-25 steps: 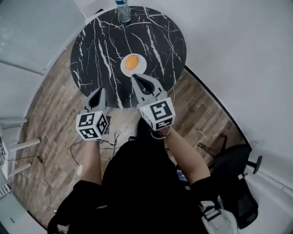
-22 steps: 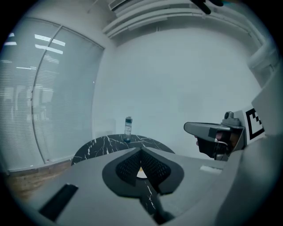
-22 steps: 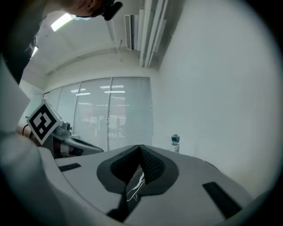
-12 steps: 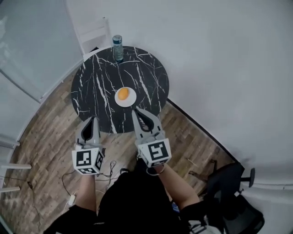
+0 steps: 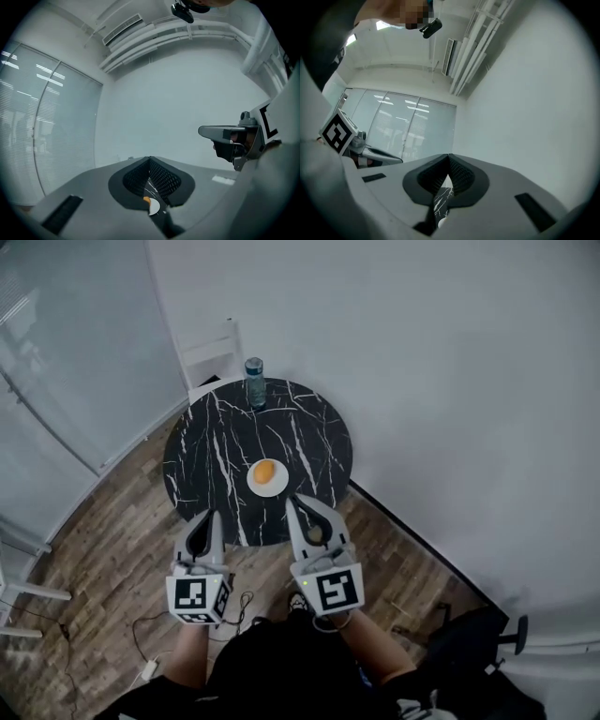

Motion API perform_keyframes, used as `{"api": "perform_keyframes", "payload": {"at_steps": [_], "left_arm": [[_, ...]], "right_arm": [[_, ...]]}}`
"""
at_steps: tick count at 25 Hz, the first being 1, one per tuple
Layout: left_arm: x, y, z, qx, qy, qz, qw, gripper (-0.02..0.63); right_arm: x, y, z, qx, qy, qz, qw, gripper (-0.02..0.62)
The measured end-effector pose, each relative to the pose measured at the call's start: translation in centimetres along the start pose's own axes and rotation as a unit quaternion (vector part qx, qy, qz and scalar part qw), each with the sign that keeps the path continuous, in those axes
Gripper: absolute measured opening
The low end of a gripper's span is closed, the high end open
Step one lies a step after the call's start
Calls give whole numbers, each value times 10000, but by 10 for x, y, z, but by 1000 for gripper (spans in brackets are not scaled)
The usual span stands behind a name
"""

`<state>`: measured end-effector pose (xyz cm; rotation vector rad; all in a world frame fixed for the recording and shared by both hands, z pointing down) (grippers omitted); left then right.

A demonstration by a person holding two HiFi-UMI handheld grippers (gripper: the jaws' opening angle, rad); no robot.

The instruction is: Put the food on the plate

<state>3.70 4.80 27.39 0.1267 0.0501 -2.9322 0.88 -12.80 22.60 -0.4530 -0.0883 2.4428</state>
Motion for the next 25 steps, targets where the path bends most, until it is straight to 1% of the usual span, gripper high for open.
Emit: {"api": "perform_keyframes", "payload": {"at_steps": [3, 7, 10, 14, 21, 25], "left_arm": [[-3, -1, -12, 29, 126, -68, 9999, 0], [-1, 1, -22, 125, 279, -145, 9994, 0], [-3, 3, -22, 128, 301, -226, 9992, 0], [-7, 3, -18, 153, 237, -238, 9993, 0], [-12, -2, -8, 176, 128, -192, 9996, 0], [-21, -6, -4, 110, 9, -203, 9997, 0]], "right_arm": [[-4, -3, -10, -32, 74, -125, 9999, -3], [-5, 0, -6, -50, -45, -227, 9997, -3], [-4, 2, -6, -78, -10, -260, 9996, -3], [-5, -1, -7, -296, -128, -332, 9989, -3], [-7, -7, -2, -284, -239, -288, 9989, -3], [-11, -13, 0, -232, -348, -249, 9988, -3]]}}
Point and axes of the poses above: the fingertips, and each gripper's own axes: x forward along the fingers, y to its right, z out of its underside, the point moved 5 cm from there along -x, backward along the fingers, and after that the axes turned 8 degrees about y, right-handed, at the moved point
